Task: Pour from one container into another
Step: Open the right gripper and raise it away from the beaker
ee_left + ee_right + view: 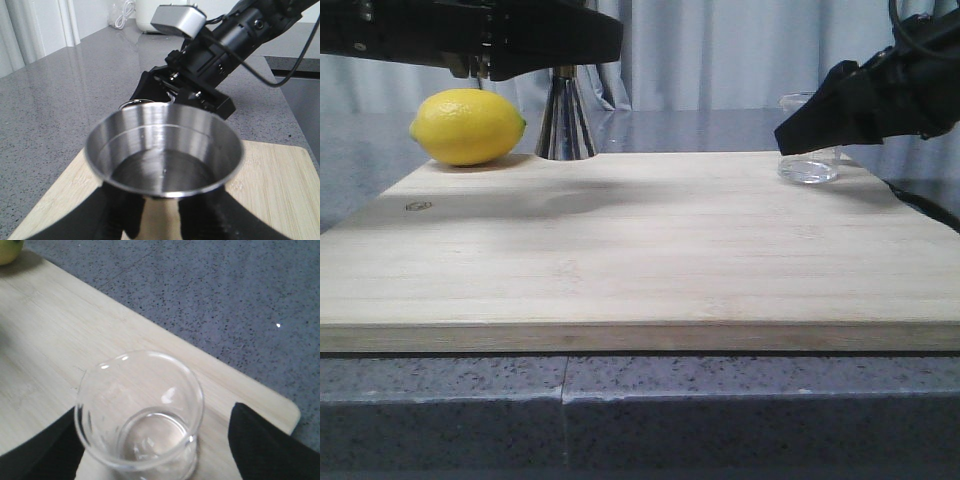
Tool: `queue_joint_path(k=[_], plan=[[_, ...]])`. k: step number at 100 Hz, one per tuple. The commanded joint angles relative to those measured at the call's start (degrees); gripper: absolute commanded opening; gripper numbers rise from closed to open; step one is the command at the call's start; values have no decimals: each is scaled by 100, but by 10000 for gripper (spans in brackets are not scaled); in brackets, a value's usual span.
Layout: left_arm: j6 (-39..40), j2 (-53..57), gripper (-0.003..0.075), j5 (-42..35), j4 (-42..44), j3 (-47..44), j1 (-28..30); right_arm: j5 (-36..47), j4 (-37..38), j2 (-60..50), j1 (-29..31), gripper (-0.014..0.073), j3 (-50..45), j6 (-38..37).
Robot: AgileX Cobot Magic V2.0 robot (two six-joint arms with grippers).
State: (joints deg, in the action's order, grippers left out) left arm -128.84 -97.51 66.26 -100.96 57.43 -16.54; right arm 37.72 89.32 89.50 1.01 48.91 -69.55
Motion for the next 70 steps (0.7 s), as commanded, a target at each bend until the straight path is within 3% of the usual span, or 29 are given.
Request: queue_joint_path(k=[1,17,70], plan=[[57,288,248,577,-499,171,-49,43,495,-409,28,533,182,-770],[57,288,248,577,-499,171,-49,-60,1830,-809,28,533,182,-2426],[57,288,248,577,-499,171,-49,342,1823,-2368,28,531,11,-3639]])
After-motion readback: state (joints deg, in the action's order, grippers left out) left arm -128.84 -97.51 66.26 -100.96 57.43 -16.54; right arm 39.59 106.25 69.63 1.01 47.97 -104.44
